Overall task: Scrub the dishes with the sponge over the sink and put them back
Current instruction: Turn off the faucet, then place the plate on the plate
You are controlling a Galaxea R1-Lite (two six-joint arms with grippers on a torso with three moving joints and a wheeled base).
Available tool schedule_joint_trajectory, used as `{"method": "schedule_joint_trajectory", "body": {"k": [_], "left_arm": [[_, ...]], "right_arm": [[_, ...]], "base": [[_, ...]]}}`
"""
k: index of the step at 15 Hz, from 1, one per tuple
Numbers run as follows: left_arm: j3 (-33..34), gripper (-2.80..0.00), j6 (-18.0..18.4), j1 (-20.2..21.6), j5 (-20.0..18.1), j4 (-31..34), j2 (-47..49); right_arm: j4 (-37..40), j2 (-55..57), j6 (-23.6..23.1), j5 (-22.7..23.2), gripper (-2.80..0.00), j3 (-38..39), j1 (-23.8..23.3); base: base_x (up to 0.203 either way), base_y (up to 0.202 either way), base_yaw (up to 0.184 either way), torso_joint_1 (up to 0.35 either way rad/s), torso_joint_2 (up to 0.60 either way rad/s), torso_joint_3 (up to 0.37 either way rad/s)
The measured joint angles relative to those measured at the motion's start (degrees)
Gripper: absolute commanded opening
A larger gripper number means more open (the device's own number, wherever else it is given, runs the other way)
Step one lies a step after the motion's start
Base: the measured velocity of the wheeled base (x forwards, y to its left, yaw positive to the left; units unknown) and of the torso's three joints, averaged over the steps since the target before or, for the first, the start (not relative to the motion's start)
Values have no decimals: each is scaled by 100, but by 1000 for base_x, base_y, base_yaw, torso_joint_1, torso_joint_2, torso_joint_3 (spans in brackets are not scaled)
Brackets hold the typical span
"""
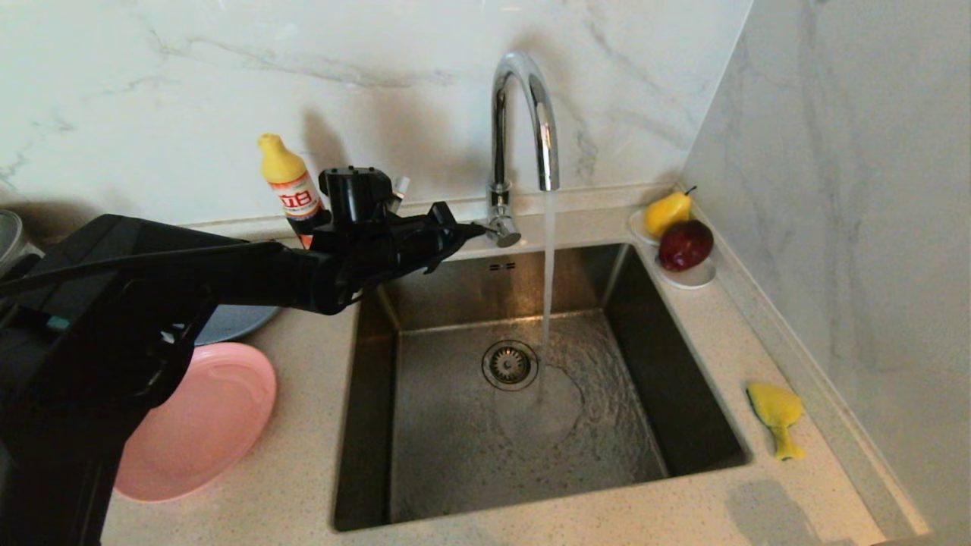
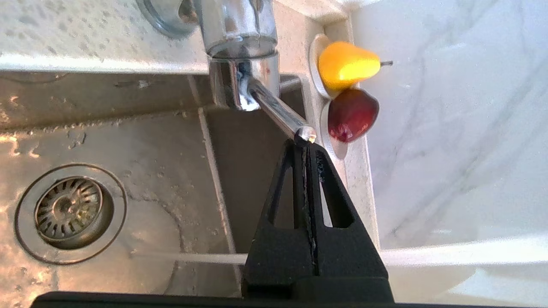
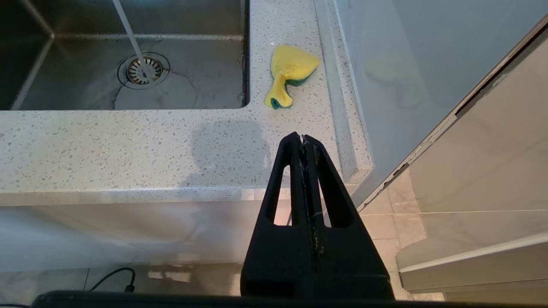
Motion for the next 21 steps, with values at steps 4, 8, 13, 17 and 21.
{"method": "schedule_joint_trajectory", "body": {"k": [4,8,13,17,21], "left_arm": [[-167,-280,-50,111,8,-24,131],[-590,-280,-221,189,7,21,299],[-1077,-280,-384,289,-17,282,432],[-1011,-280,-373,338,108,273,444],[-324,-280,-350,412,356,221,145]], "right_arm": [[-1,0,1,0,-280,0,0],[1,0,0,0,-280,0,0],[1,0,0,-1,-280,0,0],[-1,0,2,0,-280,0,0],[1,0,5,2,-280,0,9]], "base": [[0,0,0,0,0,0],[0,0,0,0,0,0],[0,0,0,0,0,0],[0,0,0,0,0,0],[0,0,0,0,0,0]]}}
